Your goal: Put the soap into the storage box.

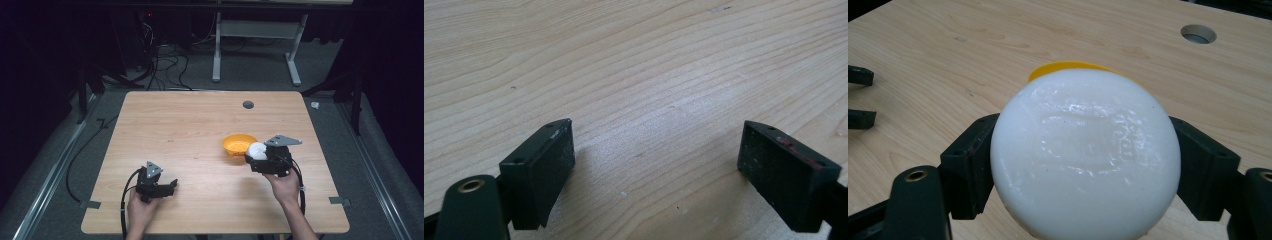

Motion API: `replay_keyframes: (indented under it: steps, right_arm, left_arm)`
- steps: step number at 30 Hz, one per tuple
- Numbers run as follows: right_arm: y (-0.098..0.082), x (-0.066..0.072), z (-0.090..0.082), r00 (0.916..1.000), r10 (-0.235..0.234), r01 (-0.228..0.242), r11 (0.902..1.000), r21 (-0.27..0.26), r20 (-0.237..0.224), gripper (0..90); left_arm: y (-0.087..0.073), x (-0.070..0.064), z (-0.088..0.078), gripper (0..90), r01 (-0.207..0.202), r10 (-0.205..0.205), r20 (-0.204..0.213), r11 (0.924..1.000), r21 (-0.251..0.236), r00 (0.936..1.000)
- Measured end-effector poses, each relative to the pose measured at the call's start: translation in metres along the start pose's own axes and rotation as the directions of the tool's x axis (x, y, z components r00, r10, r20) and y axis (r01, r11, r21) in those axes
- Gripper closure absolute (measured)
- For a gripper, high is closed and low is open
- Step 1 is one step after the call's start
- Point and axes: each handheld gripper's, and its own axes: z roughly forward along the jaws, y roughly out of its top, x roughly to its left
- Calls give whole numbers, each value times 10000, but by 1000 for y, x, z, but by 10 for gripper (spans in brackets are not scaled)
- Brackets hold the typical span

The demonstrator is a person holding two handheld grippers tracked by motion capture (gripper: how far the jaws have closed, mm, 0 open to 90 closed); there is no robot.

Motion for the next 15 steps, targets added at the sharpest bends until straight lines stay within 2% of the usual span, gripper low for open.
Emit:
replay_keyframes:
  steps: [15]
  right_arm:
    - [16, 1, 10, 9999, -54, 55, 9999, 100, -109, 234]
  left_arm:
    - [0, 0, 0, 156, -16, 16, -8, 10000, 1, 10000]
